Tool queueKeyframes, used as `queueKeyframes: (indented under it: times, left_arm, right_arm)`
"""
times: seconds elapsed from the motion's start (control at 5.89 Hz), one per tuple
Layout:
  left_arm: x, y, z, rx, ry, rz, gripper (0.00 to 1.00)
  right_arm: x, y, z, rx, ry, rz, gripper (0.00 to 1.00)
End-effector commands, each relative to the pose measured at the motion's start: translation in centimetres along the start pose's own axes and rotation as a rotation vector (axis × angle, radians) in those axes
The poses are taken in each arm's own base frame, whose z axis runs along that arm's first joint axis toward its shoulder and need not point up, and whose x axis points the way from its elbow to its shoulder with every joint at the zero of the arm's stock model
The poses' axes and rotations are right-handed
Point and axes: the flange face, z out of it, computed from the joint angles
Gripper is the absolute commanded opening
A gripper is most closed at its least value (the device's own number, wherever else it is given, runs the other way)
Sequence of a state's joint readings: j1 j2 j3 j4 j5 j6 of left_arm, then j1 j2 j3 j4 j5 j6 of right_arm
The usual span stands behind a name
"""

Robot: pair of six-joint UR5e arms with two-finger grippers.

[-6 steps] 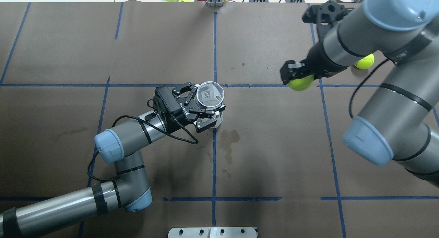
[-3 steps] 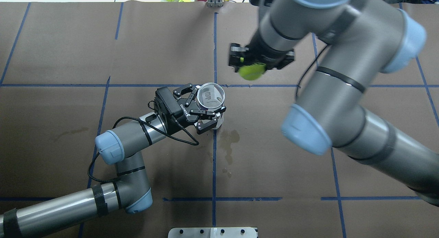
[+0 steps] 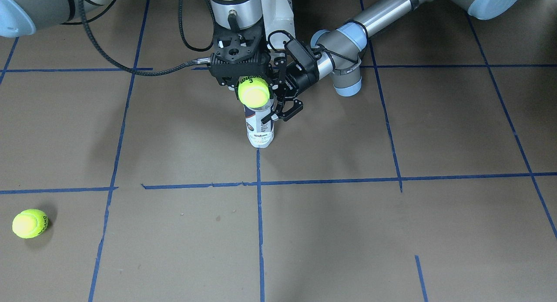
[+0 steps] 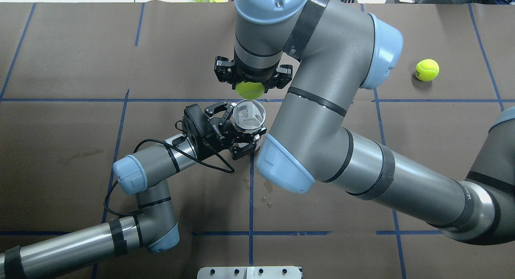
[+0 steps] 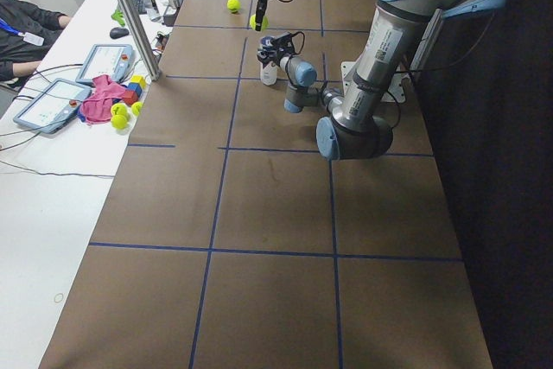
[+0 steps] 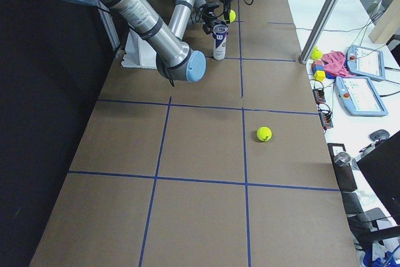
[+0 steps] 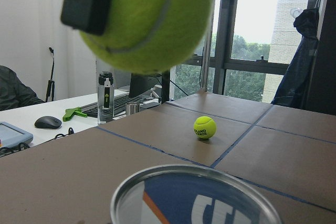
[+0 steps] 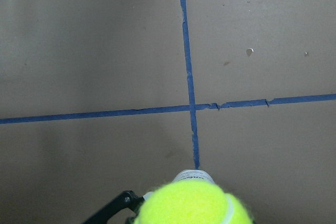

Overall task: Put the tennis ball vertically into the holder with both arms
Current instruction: 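Release the ball into the can opening with the right gripper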

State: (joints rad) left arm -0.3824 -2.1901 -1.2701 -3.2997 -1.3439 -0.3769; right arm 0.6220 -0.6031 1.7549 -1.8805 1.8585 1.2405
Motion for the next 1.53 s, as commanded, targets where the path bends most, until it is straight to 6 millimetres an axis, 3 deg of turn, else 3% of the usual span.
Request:
queueKeyframes:
  times: [0.0, 0.51, 0.85, 1.02, 1.36]
  left_arm:
    - [0.1, -0.1, 0.1, 0.002, 0.001, 0.000, 0.87]
    - [-0.1, -0.1, 0.0, 0.004, -0.009, 0.001, 0.87]
    - [-0.1, -0.1, 0.0, 0.005, -0.011, -0.001, 0.87]
    - [-0.2, -0.1, 0.0, 0.005, -0.012, 0.000, 0.87]
    - [-0.2, -0.1, 0.0, 0.007, -0.012, 0.000, 0.87]
  right_arm:
    - [-1.2, 2.9, 1.9, 0.017, 0.026, -0.019, 0.59]
    - [-0.6, 3.2, 2.6, 0.012, 0.049, -0.013, 0.70]
    - [-0.5, 3.3, 2.5, 0.010, 0.050, -0.012, 0.99]
    - [-0.5, 3.3, 2.3, 0.009, 0.047, -0.015, 0.99]
    - [0.0, 3.6, -0.3, 0.009, 0.031, -0.042, 0.99]
